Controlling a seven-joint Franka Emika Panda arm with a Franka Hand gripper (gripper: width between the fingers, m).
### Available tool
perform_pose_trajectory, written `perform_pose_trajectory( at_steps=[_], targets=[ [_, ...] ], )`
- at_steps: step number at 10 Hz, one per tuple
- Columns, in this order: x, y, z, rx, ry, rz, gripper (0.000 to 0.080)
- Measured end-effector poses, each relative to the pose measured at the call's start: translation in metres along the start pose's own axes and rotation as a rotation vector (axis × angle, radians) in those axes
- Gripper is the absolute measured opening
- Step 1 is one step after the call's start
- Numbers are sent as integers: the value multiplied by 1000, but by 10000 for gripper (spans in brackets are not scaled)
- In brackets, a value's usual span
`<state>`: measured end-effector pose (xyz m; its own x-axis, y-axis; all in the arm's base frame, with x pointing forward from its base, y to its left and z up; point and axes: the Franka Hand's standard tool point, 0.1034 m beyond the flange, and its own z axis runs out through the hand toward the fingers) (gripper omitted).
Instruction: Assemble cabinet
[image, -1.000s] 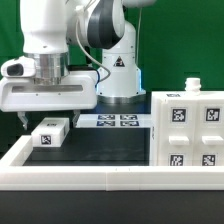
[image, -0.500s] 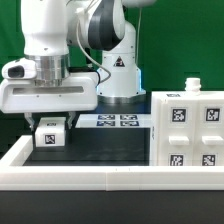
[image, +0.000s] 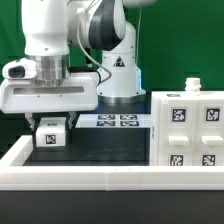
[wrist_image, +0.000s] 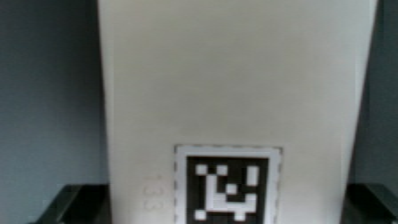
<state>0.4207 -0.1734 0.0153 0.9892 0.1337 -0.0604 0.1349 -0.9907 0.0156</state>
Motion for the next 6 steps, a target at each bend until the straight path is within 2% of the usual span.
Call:
perform_pose_trajectory(
  at_steps=[2,4,6],
  targets=[
    [2,-3,-4,5,-5,-6,560],
    [19,-24,-44,16,21,-18,560],
    [32,-55,-78,34,27,34,560]
  ],
)
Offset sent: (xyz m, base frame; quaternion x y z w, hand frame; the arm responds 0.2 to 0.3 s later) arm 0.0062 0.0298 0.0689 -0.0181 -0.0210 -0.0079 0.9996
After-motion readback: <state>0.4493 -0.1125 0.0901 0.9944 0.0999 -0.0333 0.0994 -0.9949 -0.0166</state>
